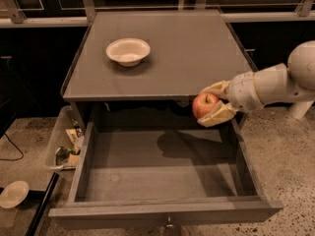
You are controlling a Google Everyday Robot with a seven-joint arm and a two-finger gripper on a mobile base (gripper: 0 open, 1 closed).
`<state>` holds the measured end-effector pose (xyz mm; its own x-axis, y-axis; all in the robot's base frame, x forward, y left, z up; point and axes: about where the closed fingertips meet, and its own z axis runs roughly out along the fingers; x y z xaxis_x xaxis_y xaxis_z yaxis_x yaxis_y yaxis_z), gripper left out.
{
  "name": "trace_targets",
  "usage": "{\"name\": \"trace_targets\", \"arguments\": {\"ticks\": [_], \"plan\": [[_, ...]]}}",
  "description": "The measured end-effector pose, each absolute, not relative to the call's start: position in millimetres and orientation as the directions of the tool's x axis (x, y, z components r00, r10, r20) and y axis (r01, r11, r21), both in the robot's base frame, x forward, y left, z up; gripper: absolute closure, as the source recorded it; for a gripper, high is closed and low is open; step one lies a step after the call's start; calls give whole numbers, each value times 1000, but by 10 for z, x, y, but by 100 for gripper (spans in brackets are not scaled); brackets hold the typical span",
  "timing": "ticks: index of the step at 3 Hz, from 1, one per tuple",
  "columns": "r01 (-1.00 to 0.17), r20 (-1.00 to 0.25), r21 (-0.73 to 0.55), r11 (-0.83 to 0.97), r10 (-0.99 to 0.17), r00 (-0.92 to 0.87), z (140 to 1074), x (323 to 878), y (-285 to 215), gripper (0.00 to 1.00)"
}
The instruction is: Pick apple from top drawer and place on counter
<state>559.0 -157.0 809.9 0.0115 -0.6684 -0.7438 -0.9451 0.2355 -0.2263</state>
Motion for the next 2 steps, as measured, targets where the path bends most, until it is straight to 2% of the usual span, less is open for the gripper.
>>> {"name": "trace_targets", "arguments": {"ticks": [1, 2], "plan": [[-925, -741, -284, 254, -671, 43, 8436, 5829, -1740, 100], [-925, -741, -284, 254, -671, 44, 8437, 5830, -1740, 100]]}}
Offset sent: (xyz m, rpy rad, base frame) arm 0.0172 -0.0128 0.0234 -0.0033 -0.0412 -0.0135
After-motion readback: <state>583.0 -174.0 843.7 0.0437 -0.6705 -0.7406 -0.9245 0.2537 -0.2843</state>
